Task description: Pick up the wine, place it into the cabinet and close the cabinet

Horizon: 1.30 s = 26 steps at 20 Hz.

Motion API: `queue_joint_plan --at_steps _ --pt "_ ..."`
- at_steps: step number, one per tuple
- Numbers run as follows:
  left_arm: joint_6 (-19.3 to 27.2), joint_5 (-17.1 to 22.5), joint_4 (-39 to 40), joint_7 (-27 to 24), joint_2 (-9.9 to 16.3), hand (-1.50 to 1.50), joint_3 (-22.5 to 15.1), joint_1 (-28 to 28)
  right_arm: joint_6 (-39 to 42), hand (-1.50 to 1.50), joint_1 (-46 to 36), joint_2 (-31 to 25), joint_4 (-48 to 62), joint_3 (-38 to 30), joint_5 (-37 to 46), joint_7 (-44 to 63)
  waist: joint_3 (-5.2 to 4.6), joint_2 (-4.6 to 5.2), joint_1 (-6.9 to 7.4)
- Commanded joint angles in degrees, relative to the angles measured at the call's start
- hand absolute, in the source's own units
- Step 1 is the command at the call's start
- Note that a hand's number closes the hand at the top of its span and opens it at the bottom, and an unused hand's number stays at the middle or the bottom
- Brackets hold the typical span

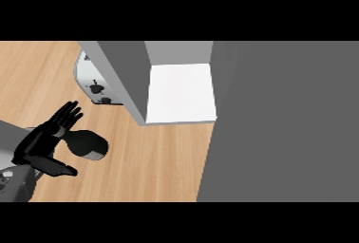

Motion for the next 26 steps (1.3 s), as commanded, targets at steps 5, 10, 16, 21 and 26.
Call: queue_joint_plan --at_steps 5,10,16,21,26 --pt "-7.20 -1.39 11.34 -7.11 -0.07 -1.50 -2.81 -3.16 -1.43 -1.50 -0.08 -1.72 -9.02 1.45 4.43 3.92 -0.36 0.13 -0.39" --pt "-9.04 -1.82 14.66 -9.91 0.85 -1.50 -4.16 -4.40 -1.81 -1.50 2.36 -3.51 -9.22 1.11 2.77 1.63 -0.31 0.15 -0.59" --pt "-7.36 -3.87 16.37 -13.66 0.26 -1.50 -6.95 -4.51 -2.93 -1.50 -1.94 -3.92 -8.36 0.78 4.13 5.60 -0.38 0.09 -0.09" --pt "-6.21 -1.56 18.44 -16.18 -1.77 -1.50 -5.92 -5.79 -3.53 -1.50 -0.20 -4.37 -6.20 1.25 2.24 0.83 -0.31 0.20 -0.11" --pt "-8.19 -0.41 20.12 -15.65 -1.38 1.50 -6.27 -6.70 -3.99 -1.50 -0.56 -5.24 -6.77 2.28 2.48 0.60 -0.35 0.18 -0.11"
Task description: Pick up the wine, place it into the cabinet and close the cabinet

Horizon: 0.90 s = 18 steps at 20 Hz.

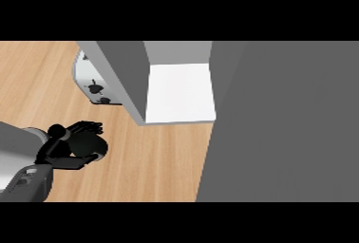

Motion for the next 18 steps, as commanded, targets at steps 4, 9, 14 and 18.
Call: queue_joint_plan --at_steps 4,9,14,18 --pt "-6.16 -0.89 0.40 -11.40 -0.59 1.50 -1.90 1.62 -0.45 -1.50 2.55 -2.97 -9.77 -0.18 2.20 3.80 -0.04 0.00 0.29" --pt "4.28 0.38 0.27 -12.40 -3.96 1.50 -0.41 1.13 -1.63 -1.50 3.02 -4.16 -11.69 -0.30 3.91 4.50 0.04 -0.19 0.62" --pt "19.52 4.23 -6.40 -9.84 -11.64 1.50 2.52 6.89 -2.55 -1.50 4.31 -3.93 -8.53 -0.32 2.65 2.01 0.24 -0.47 2.05" --pt "20.88 3.67 -13.17 -9.76 -14.75 1.50 -0.26 12.16 -3.30 -1.50 5.18 -4.56 -9.77 2.49 5.06 1.80 0.26 -0.60 2.06"
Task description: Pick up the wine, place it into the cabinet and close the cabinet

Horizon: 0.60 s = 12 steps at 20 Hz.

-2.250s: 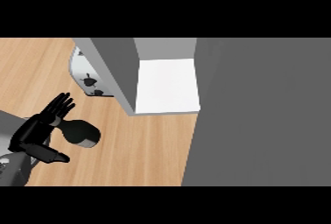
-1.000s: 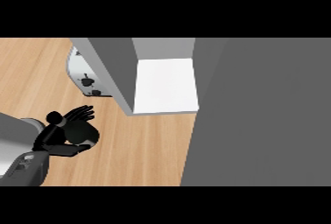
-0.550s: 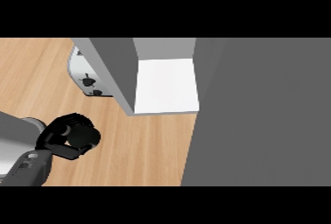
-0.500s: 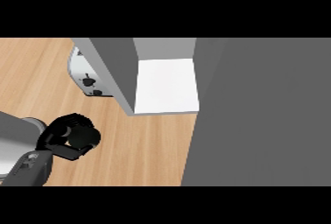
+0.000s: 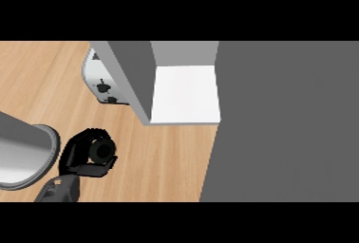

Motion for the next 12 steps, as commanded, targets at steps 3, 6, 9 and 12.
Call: queue_joint_plan --at_steps 3,6,9,12 --pt "-0.82 0.97 -5.92 4.66 -4.84 1.50 -2.91 5.04 -0.23 -1.50 6.80 -3.81 -11.61 0.53 3.30 0.91 -0.40 0.35 -0.31" --pt "-2.89 1.87 -12.11 6.63 -6.54 1.50 -5.08 8.54 0.37 -1.50 3.50 -3.91 -10.03 -2.64 0.63 1.67 -0.42 0.39 0.52" --pt "-1.15 2.22 -17.95 8.42 -8.84 1.50 -6.62 11.53 -0.97 -1.50 7.10 -3.83 -10.76 0.55 2.95 -0.22 -0.42 0.36 0.08" --pt "-0.27 3.56 -28.90 15.87 -8.82 1.50 -8.24 14.66 -1.31 -1.50 6.20 -4.62 -11.96 1.94 5.32 1.19 -0.44 0.24 0.29"
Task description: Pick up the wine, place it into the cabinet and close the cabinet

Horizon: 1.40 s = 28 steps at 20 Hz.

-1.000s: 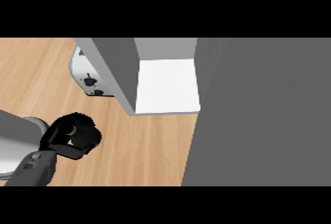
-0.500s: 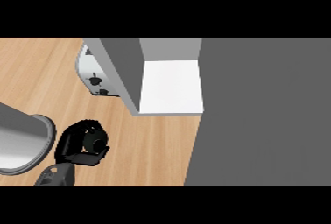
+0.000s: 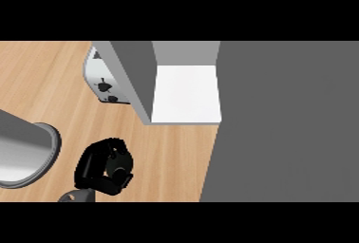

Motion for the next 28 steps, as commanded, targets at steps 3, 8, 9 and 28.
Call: queue_joint_plan --at_steps 3,8,9,28 --pt "0.77 1.10 -13.65 8.19 -2.77 1.50 -6.44 6.89 0.04 -1.50 1.28 -1.53 -9.80 -0.68 3.25 4.96 -0.25 0.41 0.11" --pt "8.47 4.42 -20.68 13.63 -3.71 1.50 -13.64 6.69 -1.79 -1.50 4.28 -3.67 -14.18 2.64 5.21 5.31 -0.31 0.22 -0.89" --pt "8.99 2.39 -23.31 13.51 -3.72 1.50 -14.45 10.82 -2.85 -1.50 3.10 -1.24 -10.76 4.94 7.34 3.09 -0.29 0.27 -0.34" --pt "31.22 0.14 -19.59 18.16 -3.74 1.50 -20.04 -4.59 -1.47 -1.50 10.00 -8.15 -13.00 0.63 -0.23 -3.59 -0.27 0.68 -0.97"
